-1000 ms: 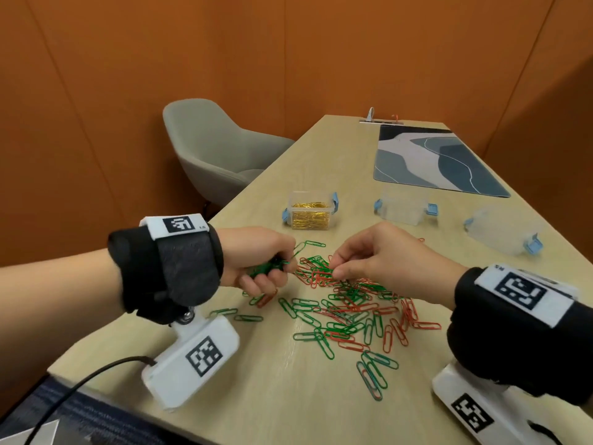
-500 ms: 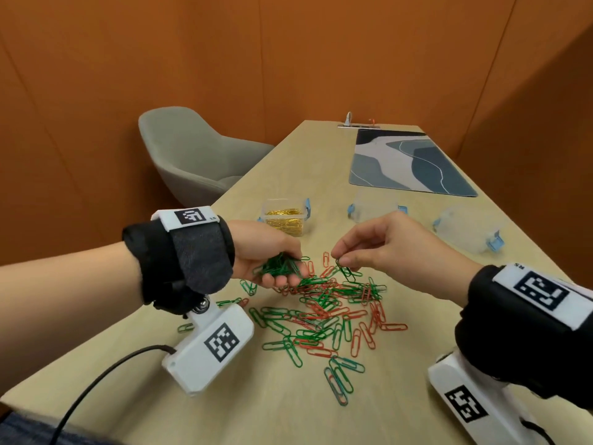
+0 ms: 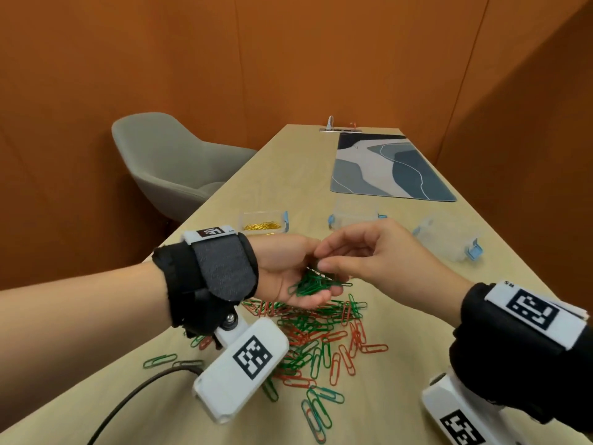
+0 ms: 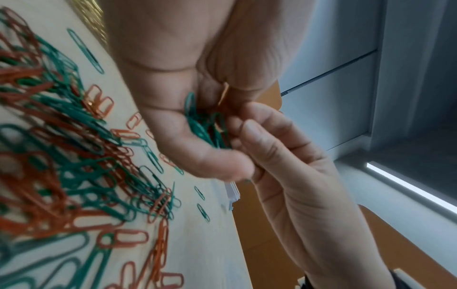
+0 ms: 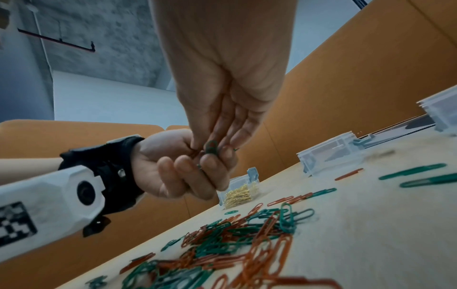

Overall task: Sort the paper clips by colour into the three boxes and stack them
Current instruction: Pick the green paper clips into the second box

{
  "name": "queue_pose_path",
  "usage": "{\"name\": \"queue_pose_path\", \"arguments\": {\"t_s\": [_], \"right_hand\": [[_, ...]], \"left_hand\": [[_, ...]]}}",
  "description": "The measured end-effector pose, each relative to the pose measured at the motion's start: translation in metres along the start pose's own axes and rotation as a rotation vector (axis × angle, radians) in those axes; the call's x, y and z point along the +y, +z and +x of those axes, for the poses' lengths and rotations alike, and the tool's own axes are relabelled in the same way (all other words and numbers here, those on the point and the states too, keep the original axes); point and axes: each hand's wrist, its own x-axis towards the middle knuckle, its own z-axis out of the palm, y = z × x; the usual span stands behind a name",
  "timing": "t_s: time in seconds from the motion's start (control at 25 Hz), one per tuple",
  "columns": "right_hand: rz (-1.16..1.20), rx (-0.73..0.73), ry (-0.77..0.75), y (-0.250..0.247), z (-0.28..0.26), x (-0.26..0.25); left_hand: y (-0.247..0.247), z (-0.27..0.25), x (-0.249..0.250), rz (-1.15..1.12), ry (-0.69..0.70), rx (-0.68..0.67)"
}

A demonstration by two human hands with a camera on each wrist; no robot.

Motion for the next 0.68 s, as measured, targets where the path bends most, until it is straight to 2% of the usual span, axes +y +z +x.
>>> {"name": "queue_pose_path", "arguments": {"t_s": [0.12,0.16,0.28,0.44,0.68], "right_hand": [[-0.193,0.133,0.067,-0.015,-0.001,0.007],[-0.294,0.116,0.127,-0.021,-0.003,0.011],[-0.484,-0.061,0.341,-0.034,-0.009,0.024],[-0.486,-0.152,0.432,-0.040,-0.012,0.030],[-0.464,-0.179,0.474,-0.036,-0.009,0.040]], "left_hand": [[-0.007,0.003,0.014,0.119,-0.041,0.035],[-0.010,0.003,0.021,0.176,-0.042,0.066],[-0.021,0.015,0.055,0.385,0.012,0.222],[-0.020,0.048,0.099,0.592,0.151,0.431],[-0.005,0.105,0.120,1.004,0.274,0.640]]}}
